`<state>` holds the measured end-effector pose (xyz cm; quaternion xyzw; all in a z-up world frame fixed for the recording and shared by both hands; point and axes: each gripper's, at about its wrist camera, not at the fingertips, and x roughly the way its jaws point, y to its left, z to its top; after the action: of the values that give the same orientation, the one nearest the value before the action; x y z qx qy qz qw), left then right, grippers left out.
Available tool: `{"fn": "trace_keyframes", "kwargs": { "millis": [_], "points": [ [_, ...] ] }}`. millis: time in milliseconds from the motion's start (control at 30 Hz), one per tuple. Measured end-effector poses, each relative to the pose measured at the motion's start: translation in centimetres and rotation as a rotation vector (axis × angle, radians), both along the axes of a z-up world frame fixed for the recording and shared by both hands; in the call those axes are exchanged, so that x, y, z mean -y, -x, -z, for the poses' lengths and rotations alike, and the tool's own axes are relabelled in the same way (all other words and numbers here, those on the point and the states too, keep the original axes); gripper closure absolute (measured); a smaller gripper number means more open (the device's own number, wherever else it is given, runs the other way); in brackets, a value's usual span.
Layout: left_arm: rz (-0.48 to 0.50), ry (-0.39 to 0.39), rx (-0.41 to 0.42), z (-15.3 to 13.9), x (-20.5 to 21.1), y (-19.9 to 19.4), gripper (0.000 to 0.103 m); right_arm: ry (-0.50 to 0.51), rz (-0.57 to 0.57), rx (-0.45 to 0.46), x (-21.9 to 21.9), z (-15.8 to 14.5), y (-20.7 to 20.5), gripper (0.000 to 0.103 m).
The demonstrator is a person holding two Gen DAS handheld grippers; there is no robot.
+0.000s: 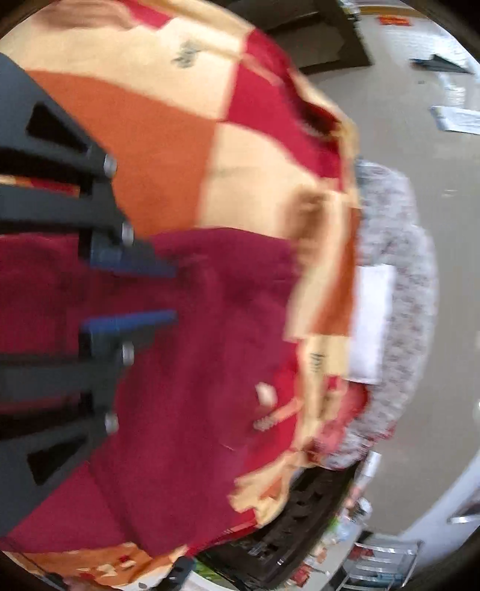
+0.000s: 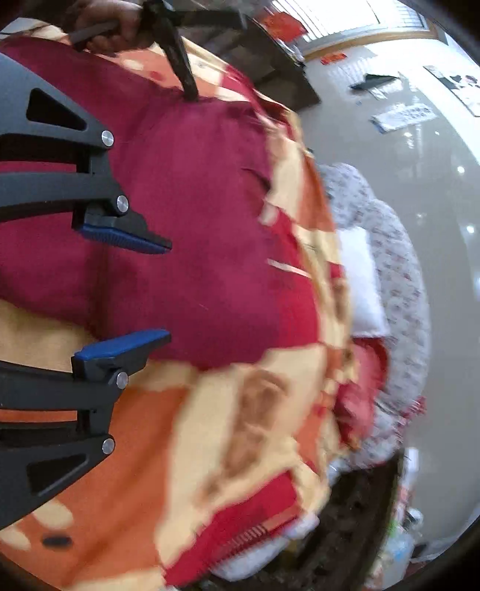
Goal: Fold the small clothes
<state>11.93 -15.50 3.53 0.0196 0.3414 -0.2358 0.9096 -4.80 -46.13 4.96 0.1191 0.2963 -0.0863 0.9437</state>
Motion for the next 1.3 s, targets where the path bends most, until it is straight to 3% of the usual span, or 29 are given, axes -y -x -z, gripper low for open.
{"fn": "trace_keyframes", "kwargs": {
  "millis": [33, 100, 200, 300, 367, 433, 467, 533, 700, 800, 900, 967, 1067, 1167, 1300],
  "points": [
    [0.012, 0.004, 0.028, -0.5, 0.5, 0.0, 0.059, 0.046, 0.025, 0.034, 0.0, -1.5, -0.2, 0.053],
    [0.036, -0.038, 0.021, -0.5, 2.2, -0.7, 0.059, 0.094, 0.068, 0.035, 0.1, -3.1, -1.9, 0.050],
    [-0.003, -0.097, -0.092, 2.1, 3.5, -3.1, 0.059, 0.108, 0.041, -0.012, 0.1, -3.4, -5.5, 0.050],
    [-0.013, -0.093, -0.104, 3.5, 3.4, -3.4, 0.059, 0.116, 0.029, -0.079, 0.1, -1.6, -8.6, 0.050],
    [-0.001, -0.122, -0.083, 3.9, 3.8, -3.4, 0.056, 0.129, -0.016, -0.197, -0.1, 1.3, -10.7, 0.048],
    [0.006, -0.120, -0.080, 4.2, 3.9, -3.4, 0.053, 0.117, 0.010, -0.178, 0.5, 2.2, -10.5, 0.034],
    [0.011, -0.112, -0.082, 4.3, 3.8, -3.4, 0.052, 0.051, 0.038, -0.168, 1.6, 2.6, -10.2, 0.031],
    [0.022, -0.110, -0.073, 4.5, 3.9, -3.1, 0.044, -0.011, 0.035, -0.146, 2.7, 3.2, -9.9, 0.029],
    [0.010, -0.144, -0.001, 5.0, 4.7, -2.3, 0.041, -0.003, 0.038, -0.156, 2.4, 3.0, -9.9, 0.028],
    [0.008, -0.139, 0.007, 4.9, 4.5, -2.2, 0.041, 0.062, 0.110, -0.142, 1.4, 0.3, -9.0, 0.027],
    [0.004, -0.147, 0.013, 4.9, 4.5, -2.2, 0.041, 0.139, 0.073, -0.020, -1.5, -2.3, -6.1, 0.022],
    [0.002, -0.150, 0.016, 4.9, 4.5, -2.2, 0.041, 0.174, 0.051, -0.013, -3.8, -2.8, -4.3, 0.018],
    [0.003, -0.149, 0.015, 4.9, 4.6, -2.2, 0.041, 0.201, 0.003, -0.049, -5.7, -1.1, -2.9, 0.016],
    [0.004, -0.150, 0.017, 4.9, 4.6, -2.1, 0.041, 0.183, 0.012, -0.187, -5.0, 3.8, -3.7, 0.015],
    [0.004, -0.147, 0.015, 4.9, 4.7, -2.1, 0.041, 0.207, 0.015, -0.155, -5.0, 4.7, -3.6, 0.001]
  ]
}}
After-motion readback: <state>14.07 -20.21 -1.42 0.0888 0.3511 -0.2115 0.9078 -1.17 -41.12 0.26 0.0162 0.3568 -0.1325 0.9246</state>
